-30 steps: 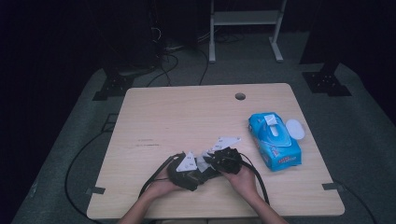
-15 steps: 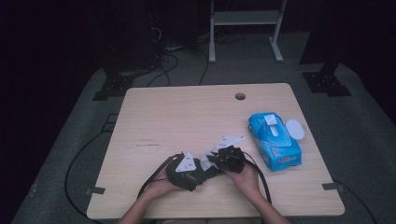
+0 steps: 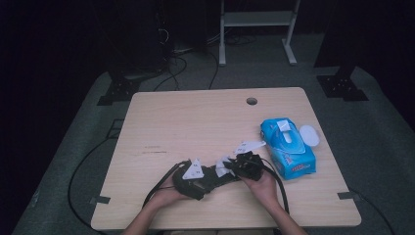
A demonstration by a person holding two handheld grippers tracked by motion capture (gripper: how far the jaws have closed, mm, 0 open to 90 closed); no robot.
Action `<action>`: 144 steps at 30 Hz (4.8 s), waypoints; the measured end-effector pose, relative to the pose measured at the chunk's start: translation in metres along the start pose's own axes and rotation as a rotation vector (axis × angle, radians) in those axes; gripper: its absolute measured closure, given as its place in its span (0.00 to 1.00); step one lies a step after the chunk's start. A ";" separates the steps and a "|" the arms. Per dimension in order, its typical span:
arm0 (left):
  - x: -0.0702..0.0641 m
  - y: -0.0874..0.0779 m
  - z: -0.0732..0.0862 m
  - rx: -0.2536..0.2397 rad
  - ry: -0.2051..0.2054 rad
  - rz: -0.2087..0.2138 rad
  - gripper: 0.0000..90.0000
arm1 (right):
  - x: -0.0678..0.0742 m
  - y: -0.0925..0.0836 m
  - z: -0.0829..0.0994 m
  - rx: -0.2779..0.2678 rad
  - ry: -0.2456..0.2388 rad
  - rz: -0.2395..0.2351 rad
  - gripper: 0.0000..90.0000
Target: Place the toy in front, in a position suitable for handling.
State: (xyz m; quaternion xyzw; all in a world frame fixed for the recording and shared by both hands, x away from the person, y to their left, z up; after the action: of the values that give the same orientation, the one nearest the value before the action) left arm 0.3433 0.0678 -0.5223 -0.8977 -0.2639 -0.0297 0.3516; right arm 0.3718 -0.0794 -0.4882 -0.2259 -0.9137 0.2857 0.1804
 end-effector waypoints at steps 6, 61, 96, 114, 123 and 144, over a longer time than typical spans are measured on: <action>0.001 -0.001 0.001 0.003 0.007 -0.004 0.26 | 0.005 -0.001 0.002 -0.010 0.000 -0.019 0.91; 0.009 -0.003 0.007 -0.004 -0.006 -0.024 0.26 | 0.001 -0.011 0.011 0.030 -0.020 0.006 0.91; 0.014 -0.005 0.008 0.030 0.014 -0.017 0.26 | -0.025 -0.013 0.005 0.022 0.027 0.027 0.91; 0.011 -0.005 0.006 0.030 0.020 -0.006 0.26 | 0.009 -0.026 0.012 0.110 -0.127 -0.089 0.91; 0.012 -0.004 0.006 0.028 0.002 -0.001 0.26 | -0.008 -0.036 0.018 0.061 -0.005 -0.154 0.91; 0.013 -0.004 0.004 0.022 0.002 -0.003 0.26 | -0.024 -0.026 0.015 0.067 0.036 -0.090 0.91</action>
State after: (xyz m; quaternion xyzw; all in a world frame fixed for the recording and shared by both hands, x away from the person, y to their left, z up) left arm 0.3519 0.0783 -0.5198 -0.8933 -0.2654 -0.0285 0.3615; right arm 0.3767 -0.1174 -0.4893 -0.1837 -0.9094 0.3037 0.2167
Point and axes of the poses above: each handheld gripper's, and its own axes: y roughly forward along the jaws, z roughly out of its underside, x roughly to its left, the point moved 7 cm from there along y, roughly forward along the jaws, and after that the axes turned 10 degrees about -z, right-handed, at the moved point
